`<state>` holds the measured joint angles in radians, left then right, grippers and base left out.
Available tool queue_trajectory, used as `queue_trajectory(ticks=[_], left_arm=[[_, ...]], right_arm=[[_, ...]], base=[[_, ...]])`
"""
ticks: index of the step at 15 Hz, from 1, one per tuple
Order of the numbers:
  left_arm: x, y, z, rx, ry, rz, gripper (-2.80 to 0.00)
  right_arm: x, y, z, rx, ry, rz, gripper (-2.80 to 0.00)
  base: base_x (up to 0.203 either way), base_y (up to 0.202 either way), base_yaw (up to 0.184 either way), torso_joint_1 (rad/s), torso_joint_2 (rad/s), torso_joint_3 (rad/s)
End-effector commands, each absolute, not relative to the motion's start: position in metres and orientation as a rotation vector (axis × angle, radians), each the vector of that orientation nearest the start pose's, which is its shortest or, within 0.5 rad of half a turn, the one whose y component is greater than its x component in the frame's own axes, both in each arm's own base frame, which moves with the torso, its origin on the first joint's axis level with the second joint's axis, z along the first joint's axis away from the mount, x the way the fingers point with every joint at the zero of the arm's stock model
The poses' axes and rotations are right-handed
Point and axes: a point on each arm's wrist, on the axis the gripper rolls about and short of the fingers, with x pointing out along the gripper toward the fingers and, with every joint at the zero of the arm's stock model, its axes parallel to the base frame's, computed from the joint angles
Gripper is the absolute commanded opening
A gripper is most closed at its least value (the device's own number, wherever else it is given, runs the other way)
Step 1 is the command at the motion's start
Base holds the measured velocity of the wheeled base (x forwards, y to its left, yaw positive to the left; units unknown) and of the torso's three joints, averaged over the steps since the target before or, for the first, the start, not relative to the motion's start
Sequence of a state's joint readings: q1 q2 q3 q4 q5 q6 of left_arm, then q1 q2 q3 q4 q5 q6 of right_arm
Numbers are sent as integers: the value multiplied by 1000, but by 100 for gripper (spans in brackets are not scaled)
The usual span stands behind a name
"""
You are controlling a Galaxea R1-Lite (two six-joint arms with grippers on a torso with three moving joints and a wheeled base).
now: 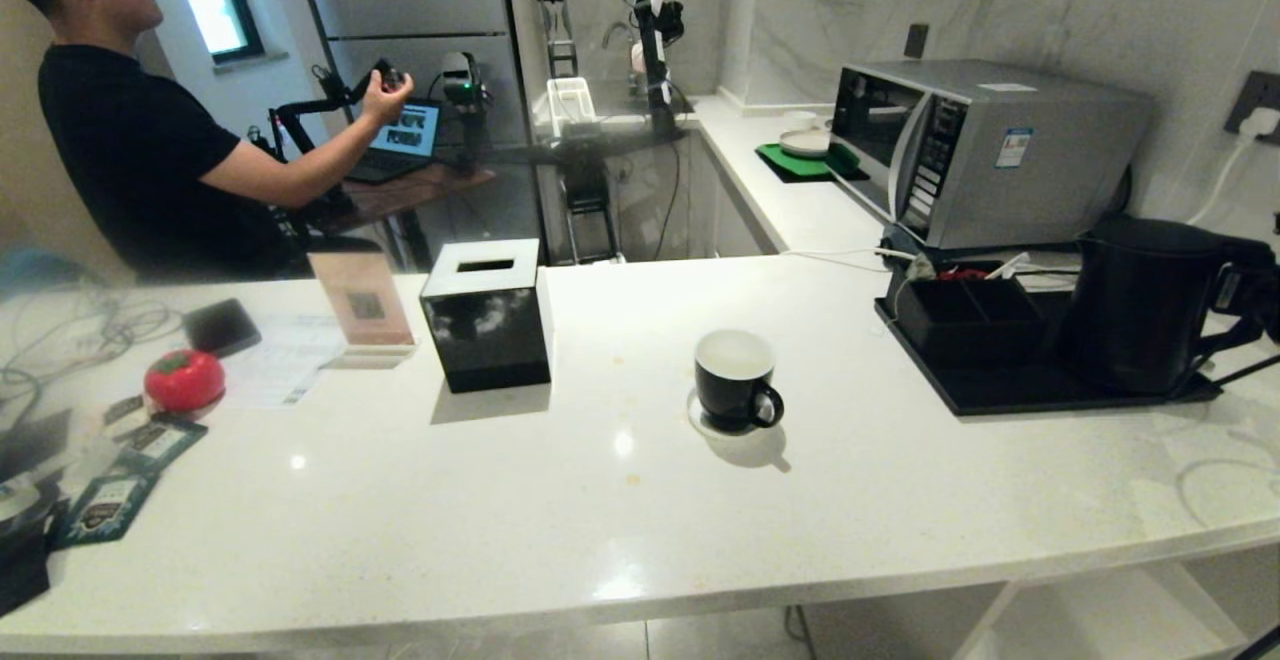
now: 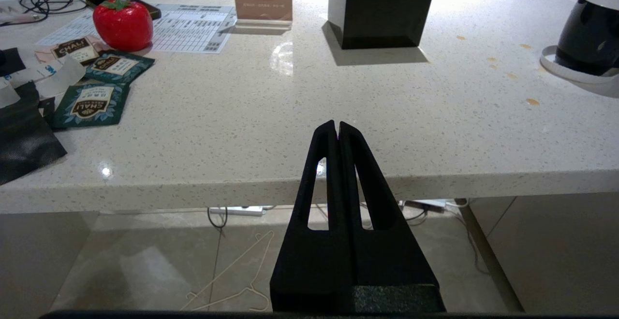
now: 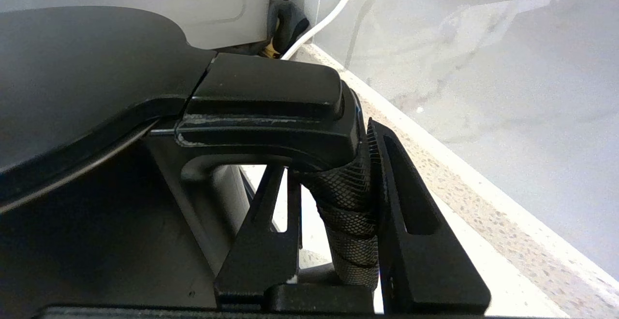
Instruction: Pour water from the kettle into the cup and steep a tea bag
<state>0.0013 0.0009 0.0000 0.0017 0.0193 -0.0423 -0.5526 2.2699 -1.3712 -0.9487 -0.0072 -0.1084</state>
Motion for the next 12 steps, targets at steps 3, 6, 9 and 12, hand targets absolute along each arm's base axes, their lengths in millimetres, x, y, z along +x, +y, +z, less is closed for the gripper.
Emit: queue_trajectory(ticks=[3, 6, 9, 12], left_arm=[[-23, 0, 75, -43, 3, 22, -280], [-23, 0, 75, -43, 3, 22, -280], [-23, 0, 75, -43, 3, 22, -280], [-23, 0, 75, -43, 2, 22, -280]], right_arm=[[404, -245, 141, -106, -35, -555, -280], [406, -246, 136, -105, -30, -556, -280], [407, -247, 132, -105, -31, -556, -280], [408, -247, 128, -103, -30, -554, -280]], base=[[0, 0, 0, 0, 0, 0], [0, 0, 0, 0, 0, 0], [0, 0, 0, 0, 0, 0], [0, 0, 0, 0, 0, 0]])
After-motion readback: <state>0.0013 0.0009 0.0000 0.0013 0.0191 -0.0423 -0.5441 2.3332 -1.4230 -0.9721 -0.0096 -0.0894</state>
